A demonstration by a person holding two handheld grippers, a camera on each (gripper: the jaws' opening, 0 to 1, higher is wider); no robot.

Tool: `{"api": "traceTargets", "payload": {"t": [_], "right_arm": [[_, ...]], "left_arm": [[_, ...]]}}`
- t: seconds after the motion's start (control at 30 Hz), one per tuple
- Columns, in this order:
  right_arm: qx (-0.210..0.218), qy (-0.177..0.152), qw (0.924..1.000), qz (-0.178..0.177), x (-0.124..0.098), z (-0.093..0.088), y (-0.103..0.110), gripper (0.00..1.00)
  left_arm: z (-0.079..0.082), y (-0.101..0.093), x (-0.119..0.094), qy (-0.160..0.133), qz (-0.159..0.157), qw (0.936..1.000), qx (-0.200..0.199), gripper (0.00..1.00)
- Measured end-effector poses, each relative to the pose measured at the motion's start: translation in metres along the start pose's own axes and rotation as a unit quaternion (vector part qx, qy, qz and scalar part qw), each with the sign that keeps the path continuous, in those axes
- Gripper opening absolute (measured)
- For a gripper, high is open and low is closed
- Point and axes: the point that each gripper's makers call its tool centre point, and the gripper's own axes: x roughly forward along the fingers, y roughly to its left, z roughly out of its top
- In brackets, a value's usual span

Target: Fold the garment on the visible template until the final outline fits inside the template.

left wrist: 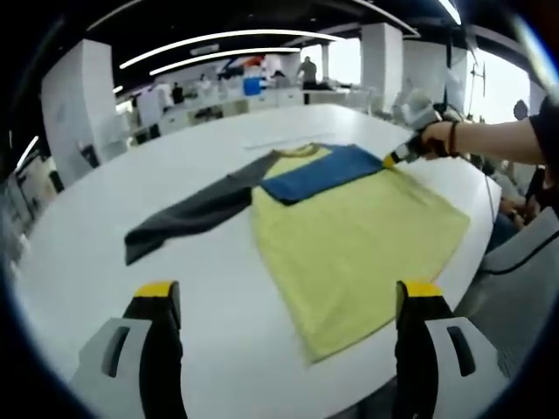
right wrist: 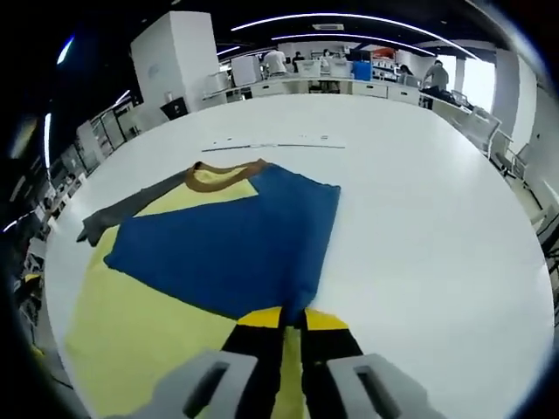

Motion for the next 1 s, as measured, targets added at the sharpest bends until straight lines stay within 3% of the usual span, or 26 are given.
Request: {"api": "traceTargets", "payload": {"t": [0.2, 1.0], "right_arm": [[-0.014, 0.009, 0.9998, 0.005, -0.004, -0.002, -0.004, 0.01], [-0.041, 0.032, 0.9986, -0.009, -0.009, -0.005, -0.057, 0.01]], "left_arm": [[-0.001, 0.002, 0.000, 0.002, 0.001, 1.0000, -0.002, 0.99], [-0.001, 0.004, 0.001, 0.005, 0.003, 1.0000, -0.007, 0.99]]}}
